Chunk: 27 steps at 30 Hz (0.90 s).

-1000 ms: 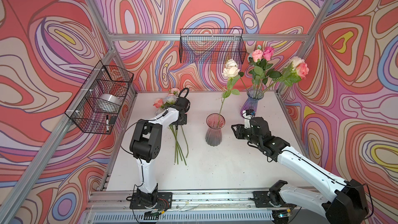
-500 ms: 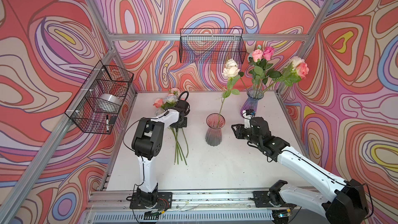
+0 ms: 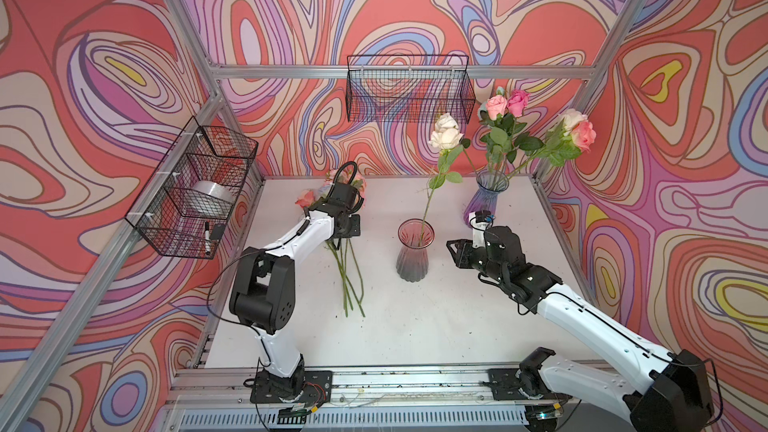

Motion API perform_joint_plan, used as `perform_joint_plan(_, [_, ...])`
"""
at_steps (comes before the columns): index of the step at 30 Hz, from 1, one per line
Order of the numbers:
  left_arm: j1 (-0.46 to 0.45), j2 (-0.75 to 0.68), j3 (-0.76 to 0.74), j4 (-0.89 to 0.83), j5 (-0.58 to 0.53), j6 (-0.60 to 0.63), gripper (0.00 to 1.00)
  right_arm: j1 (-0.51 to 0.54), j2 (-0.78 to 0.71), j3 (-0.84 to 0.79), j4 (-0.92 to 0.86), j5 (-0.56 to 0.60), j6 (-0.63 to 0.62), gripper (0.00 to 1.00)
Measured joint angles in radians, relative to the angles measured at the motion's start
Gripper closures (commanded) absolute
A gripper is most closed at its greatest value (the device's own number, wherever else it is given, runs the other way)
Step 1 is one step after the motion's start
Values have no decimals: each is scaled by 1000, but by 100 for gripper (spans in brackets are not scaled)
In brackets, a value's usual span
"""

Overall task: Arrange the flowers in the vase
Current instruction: 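Grasp a pink rose stem with the left gripper and lift it upright, then carry the pink rose over the pink-grey vase with the left gripper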

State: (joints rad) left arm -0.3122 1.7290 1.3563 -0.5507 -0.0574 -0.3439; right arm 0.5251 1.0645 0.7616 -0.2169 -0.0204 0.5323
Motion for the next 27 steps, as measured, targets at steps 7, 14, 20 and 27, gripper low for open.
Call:
perform_joint_plan(7, [0,-195,-115,52,90,-19,100,0,-22,0,0,-15,12,70])
perform_joint_plan(14, [0,-572,-431,229,218,-56,100,0,-29,0,8,-32,13,70])
perform_joint_plan(20, [0,-865,-627,431,271,-72,100,0,-38,0,50,-129,-20,60])
perform_joint_plan(27, [-10,-983,-655,638,330,-68,100,0,-95,0,124,-357,-85,49])
